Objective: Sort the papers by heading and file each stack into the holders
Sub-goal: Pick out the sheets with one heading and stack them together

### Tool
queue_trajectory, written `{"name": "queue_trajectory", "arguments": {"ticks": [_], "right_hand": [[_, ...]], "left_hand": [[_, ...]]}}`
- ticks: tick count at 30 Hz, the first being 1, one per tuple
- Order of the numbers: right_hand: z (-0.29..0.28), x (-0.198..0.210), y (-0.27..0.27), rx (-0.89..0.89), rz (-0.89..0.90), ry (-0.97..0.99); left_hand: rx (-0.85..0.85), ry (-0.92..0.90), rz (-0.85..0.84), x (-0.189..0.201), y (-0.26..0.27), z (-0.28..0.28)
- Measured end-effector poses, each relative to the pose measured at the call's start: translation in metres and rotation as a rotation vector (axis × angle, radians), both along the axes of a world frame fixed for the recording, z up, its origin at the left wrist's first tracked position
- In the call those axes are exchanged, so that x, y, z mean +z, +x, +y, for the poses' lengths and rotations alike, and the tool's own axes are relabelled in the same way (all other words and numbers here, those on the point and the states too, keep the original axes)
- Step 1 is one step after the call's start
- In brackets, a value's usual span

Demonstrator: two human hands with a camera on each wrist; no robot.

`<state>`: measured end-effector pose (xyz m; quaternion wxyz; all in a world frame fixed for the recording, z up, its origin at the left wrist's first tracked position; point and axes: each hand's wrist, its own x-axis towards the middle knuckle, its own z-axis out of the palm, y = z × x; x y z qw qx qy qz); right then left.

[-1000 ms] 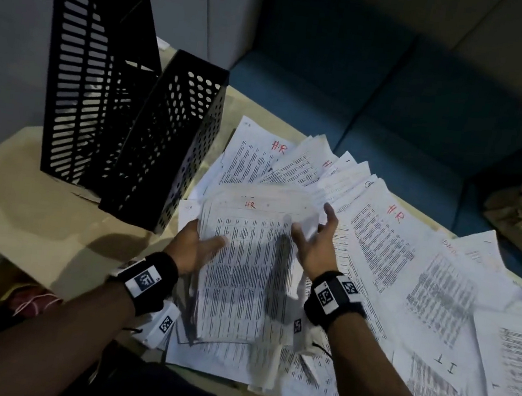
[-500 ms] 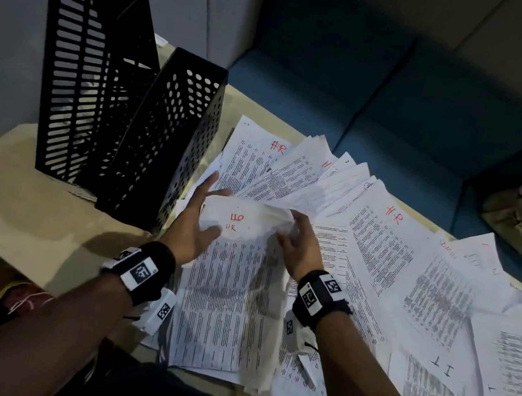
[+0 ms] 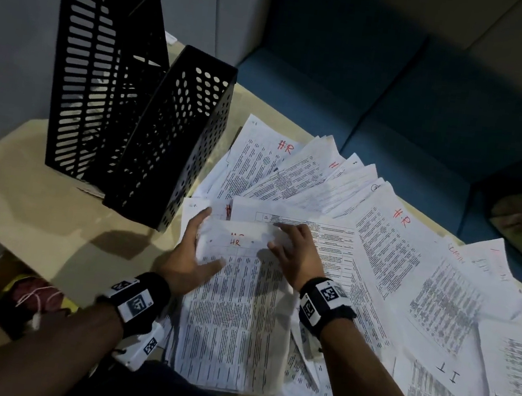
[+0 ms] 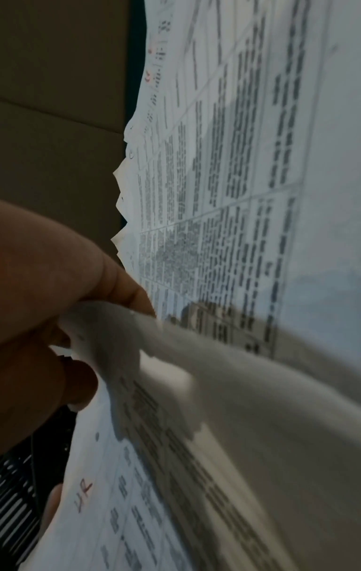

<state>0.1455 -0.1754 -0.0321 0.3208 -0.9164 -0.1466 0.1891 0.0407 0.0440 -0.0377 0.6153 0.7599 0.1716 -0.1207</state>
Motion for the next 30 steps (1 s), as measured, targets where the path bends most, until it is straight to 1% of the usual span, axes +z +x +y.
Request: {"name": "queue_trajectory", "arguments": {"ticks": [1, 2, 4, 6, 7, 8, 10, 11, 13, 15, 16, 17, 18, 19, 20, 21, 22, 23, 25, 27, 28, 30], "right_hand": [[0.0, 0.002, 0.003, 0.017, 0.024, -0.017], [-0.001, 0.004, 0.007, 0.019, 0.052, 0.015], [-0.005, 0.01, 0.016, -0.055, 0.111, 0.105], [-0.012, 0.009, 0.034, -0.167, 0.08, 0.114], [-0.017, 0.005, 0.044, -0.188, 0.034, 0.061], [-0.021, 0.001, 0.054, -0.173, -0.013, -0.046], [-0.027, -0.006, 0.066, -0.054, -0.05, -0.361], [-0.029, -0.01, 0.069, 0.021, -0.045, -0.482], [-0.029, -0.01, 0.069, 0.124, 0.019, -0.595], [-0.029, -0.007, 0.068, 0.144, 0.02, -0.596], [-0.029, -0.003, 0.067, 0.141, -0.025, -0.577], [-0.03, 0.0, 0.065, 0.153, -0.12, -0.56], [-0.031, 0.001, 0.063, 0.174, -0.254, -0.514], [-0.032, 0.0, 0.06, 0.203, -0.348, -0.428], [-0.032, 0.001, 0.056, 0.249, -0.386, -0.318], [-0.031, -0.001, 0.05, 0.301, -0.362, -0.204], [-0.029, -0.005, 0.046, 0.331, -0.293, -0.129], [-0.025, -0.007, 0.042, 0.319, -0.19, -0.102], [-0.015, -0.011, 0.042, 0.238, -0.026, -0.158], [-0.004, -0.012, 0.045, 0.182, 0.111, -0.303], [0.003, -0.009, 0.045, 0.164, 0.136, -0.348], [0.012, -0.004, 0.043, 0.083, 0.146, -0.307]], "left_hand": [[0.032, -0.008, 0.033, -0.003, -0.003, 0.0], [0.063, -0.048, 0.067, -0.004, -0.004, 0.0], [0.103, -0.163, 0.127, -0.007, -0.007, 0.001], [0.112, -0.227, 0.167, -0.013, -0.011, 0.003], [0.106, -0.235, 0.176, -0.017, -0.012, 0.005], [0.092, -0.227, 0.188, -0.018, -0.013, 0.007], [0.071, -0.206, 0.191, -0.022, -0.015, 0.011], [0.071, -0.195, 0.19, -0.025, -0.015, 0.012], [0.056, -0.169, 0.175, -0.027, -0.016, 0.013], [0.023, -0.145, 0.158, -0.023, -0.015, 0.014], [0.02, -0.143, 0.167, -0.018, -0.016, 0.015], [0.029, -0.149, 0.161, -0.017, -0.016, 0.016], [0.033, -0.15, 0.156, -0.016, -0.017, 0.018], [0.022, -0.14, 0.141, -0.015, -0.017, 0.019], [0.002, -0.141, 0.141, -0.014, -0.017, 0.02], [-0.016, -0.147, 0.132, -0.012, -0.017, 0.02], [-0.031, -0.157, 0.115, -0.005, -0.017, 0.018], [-0.052, -0.158, 0.093, 0.0, -0.016, 0.015], [-0.1, -0.159, 0.046, 0.01, -0.013, 0.011], [-0.115, -0.131, -0.008, 0.016, -0.012, 0.01], [-0.112, -0.126, -0.03, 0.013, -0.014, 0.011], [-0.083, -0.132, -0.016, 0.004, -0.017, 0.015]]}}
